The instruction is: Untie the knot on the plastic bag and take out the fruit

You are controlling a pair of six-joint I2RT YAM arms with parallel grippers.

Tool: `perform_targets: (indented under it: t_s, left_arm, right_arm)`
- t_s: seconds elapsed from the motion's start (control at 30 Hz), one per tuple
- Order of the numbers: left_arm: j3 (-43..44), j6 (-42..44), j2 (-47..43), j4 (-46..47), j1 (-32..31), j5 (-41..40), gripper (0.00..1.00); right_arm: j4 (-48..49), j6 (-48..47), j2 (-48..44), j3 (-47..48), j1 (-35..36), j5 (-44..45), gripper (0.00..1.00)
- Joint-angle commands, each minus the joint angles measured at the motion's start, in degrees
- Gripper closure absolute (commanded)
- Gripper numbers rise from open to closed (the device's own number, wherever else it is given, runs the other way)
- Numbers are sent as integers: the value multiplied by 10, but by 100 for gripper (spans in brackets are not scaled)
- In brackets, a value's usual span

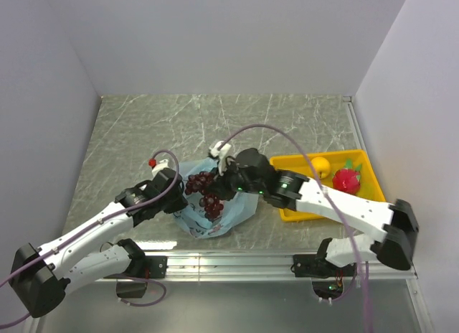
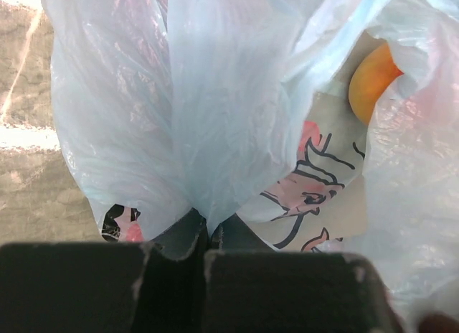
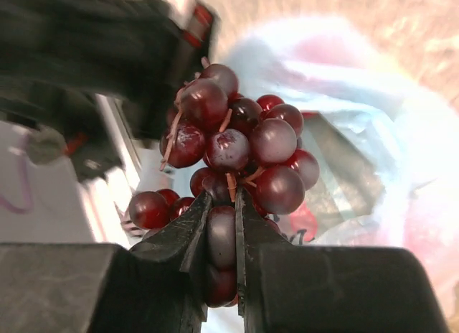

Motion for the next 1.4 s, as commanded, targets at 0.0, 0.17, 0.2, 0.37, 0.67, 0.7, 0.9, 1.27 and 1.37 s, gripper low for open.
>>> perform_targets:
  t_s: [0.0, 0.17, 0.2, 0.37, 0.67, 0.7, 0.9, 1.27, 1.37]
  left_arm:
    - [24, 2, 1, 14, 0, -10, 99]
    - [14, 1, -12, 13, 0, -6, 99]
    - [14, 2, -13, 11, 0, -6, 99]
    - [13, 2, -24, 5, 0, -4, 100]
    - [31, 10, -36, -1, 0, 1, 100]
    - [30, 11, -36, 0, 0, 2, 100]
    - [30, 11, -39, -6, 0, 6, 99]
    - [38, 9, -47, -12, -1, 5, 100]
    - [49, 9, -45, -12, 0, 9, 100]
  right_arm:
    - [7, 18, -72, 20, 0, 22, 100]
    - [56, 39, -193, -3, -6, 157, 100]
    - [58, 43, -206, -5, -6, 205, 100]
    - [-5, 65, -257, -28, -47, 378, 100]
    - [-124, 169, -336, -195, -261, 408, 100]
    - [-129, 181, -339, -208, -289, 403, 100]
    - [-144, 204, -317, -234, -330, 357, 28]
    - [-163, 167, -320, -90, -243, 228, 20]
    - [-146, 158, -281, -37, -120, 235, 24]
